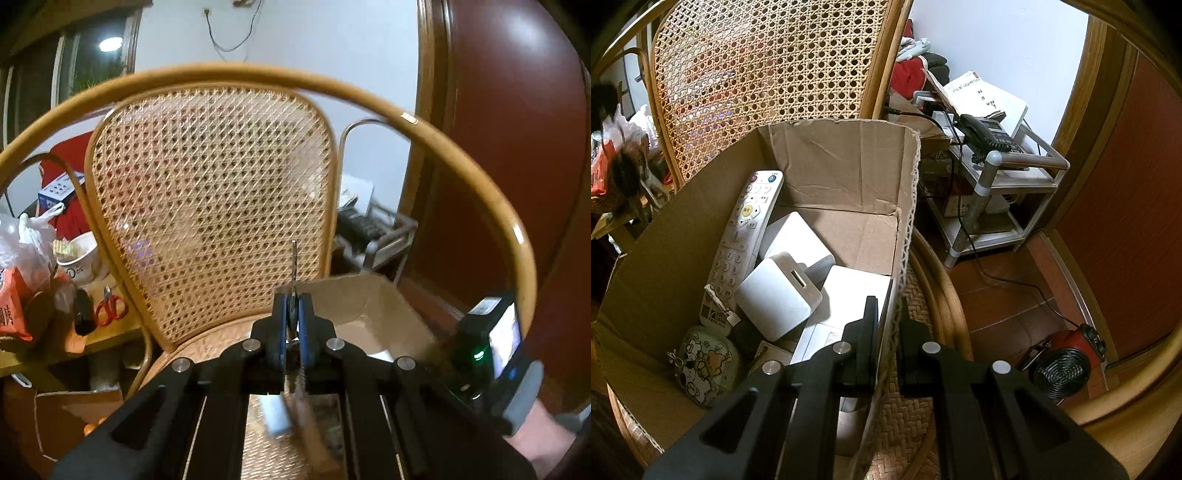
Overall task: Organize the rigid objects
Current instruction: 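Carry the white USB stick into the box and open the left gripper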
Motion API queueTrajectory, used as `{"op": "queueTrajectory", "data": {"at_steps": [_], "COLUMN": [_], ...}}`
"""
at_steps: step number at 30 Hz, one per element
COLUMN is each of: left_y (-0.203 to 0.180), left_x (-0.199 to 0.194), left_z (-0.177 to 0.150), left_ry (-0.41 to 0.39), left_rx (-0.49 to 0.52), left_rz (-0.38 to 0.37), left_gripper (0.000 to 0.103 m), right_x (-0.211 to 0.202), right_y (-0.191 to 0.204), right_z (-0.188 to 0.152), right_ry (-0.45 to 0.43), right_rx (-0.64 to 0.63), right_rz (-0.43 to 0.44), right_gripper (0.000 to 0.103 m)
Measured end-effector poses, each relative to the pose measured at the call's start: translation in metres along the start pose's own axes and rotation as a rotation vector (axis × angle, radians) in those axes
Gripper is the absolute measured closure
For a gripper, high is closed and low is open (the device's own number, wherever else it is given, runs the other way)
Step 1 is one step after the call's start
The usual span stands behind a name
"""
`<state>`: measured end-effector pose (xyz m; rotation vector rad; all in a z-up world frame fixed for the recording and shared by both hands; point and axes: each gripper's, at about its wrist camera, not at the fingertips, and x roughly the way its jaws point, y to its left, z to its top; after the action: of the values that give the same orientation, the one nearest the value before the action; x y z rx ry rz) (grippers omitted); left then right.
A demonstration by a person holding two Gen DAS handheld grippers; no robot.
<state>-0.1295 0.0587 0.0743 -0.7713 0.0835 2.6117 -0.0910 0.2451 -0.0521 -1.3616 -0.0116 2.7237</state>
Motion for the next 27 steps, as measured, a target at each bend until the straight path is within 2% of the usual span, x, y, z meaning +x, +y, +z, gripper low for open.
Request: {"op": "queueTrajectory", "data": {"at_steps": [3, 9, 12, 16, 27], "left_y": [-0.012, -0.032, -0.04, -0.043, -0.063], "left_x": [0.003, 0.029, 0.041, 0.057, 0.097], "left_z": [-0.002, -0.019, -0.027, -0.034, -0.062], "left_ry": [-0.004, 0.064, 0.072, 0.107, 0.209], "left_rx": [-0.014, -0.023, -0.025, -0.059, -0.071], "left_rz": [-0.041, -0.103, -0.089, -0.113, -0.124], "left_gripper": [0.098, 0.098, 0.098, 0.098, 0.098], "right_x": [0.0, -0.001, -0.001, -0.001, -0.002], "right_y": [0.0, 0.001, 0.001, 0.001, 0.003], "right_z": [0.0, 0.0, -0.001, 0.0, -0.002], "right_ry": [0.0, 0.0, 0.001, -0.003, -0.007], "right_rx": [0.0, 0.0, 0.0, 0.008, 0.032], "right_rz": [-0.001, 0.0, 0.0, -0.001, 0.009], "right_gripper": [0.095, 0.095, 0.095, 0.095, 0.094]}}
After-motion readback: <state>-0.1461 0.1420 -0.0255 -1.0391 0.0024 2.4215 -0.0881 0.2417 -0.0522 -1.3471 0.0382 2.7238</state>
